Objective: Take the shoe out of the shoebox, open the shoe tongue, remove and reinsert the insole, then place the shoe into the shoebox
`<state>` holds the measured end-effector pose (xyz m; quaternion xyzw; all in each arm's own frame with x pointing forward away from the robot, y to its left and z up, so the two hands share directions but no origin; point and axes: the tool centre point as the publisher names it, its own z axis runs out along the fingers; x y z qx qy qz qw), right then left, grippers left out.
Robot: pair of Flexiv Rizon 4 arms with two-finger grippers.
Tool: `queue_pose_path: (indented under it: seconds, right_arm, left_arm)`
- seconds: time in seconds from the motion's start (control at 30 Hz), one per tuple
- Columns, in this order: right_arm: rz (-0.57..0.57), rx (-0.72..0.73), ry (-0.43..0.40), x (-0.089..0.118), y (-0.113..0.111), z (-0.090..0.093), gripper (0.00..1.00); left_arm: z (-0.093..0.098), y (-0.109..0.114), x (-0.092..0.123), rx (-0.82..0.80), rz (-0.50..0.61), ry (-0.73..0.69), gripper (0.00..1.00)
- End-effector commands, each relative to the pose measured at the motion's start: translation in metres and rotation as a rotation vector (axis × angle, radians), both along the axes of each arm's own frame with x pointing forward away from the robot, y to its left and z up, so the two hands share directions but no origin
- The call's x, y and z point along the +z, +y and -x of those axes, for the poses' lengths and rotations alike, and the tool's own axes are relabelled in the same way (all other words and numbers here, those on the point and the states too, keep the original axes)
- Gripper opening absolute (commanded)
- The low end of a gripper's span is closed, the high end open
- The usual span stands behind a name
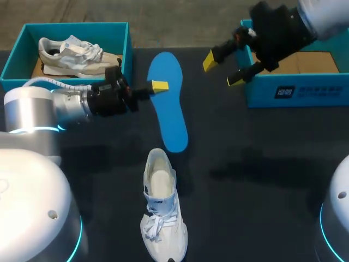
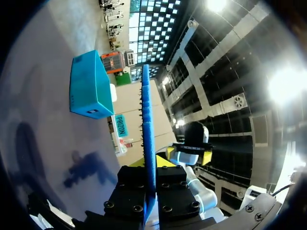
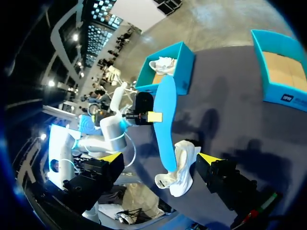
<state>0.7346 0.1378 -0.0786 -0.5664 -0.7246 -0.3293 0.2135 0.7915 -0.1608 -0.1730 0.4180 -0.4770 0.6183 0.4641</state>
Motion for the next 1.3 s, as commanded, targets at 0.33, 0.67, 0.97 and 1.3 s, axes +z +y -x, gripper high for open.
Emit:
queue_pose_path:
  seconds: [0.33,0.67,0.97,1.3]
  right_arm:
    - [0.515,-0.142,-0.084,0.023,0.025,-0.003,1.00]
    - [0.619,-0.114,-0.165,0.022,0.060,-0.005,1.00]
    - [0.673,-0.051,-0.182,0.020,0.076,-0.004,1.00]
    - [0.739,-0.059,-0.229,0.018,0.082,-0.001,1.00]
  left_arm:
    - [-0.006,-0.014,-0.011,0.043,0.004,0.051,0.00]
    - [-0.009,-0.020,-0.017,0.076,-0.031,0.089,0.00]
    - [-0.012,-0.026,-0.023,0.085,-0.058,0.112,0.00]
    - [-0.014,-0.029,-0.027,0.086,-0.075,0.131,0.00]
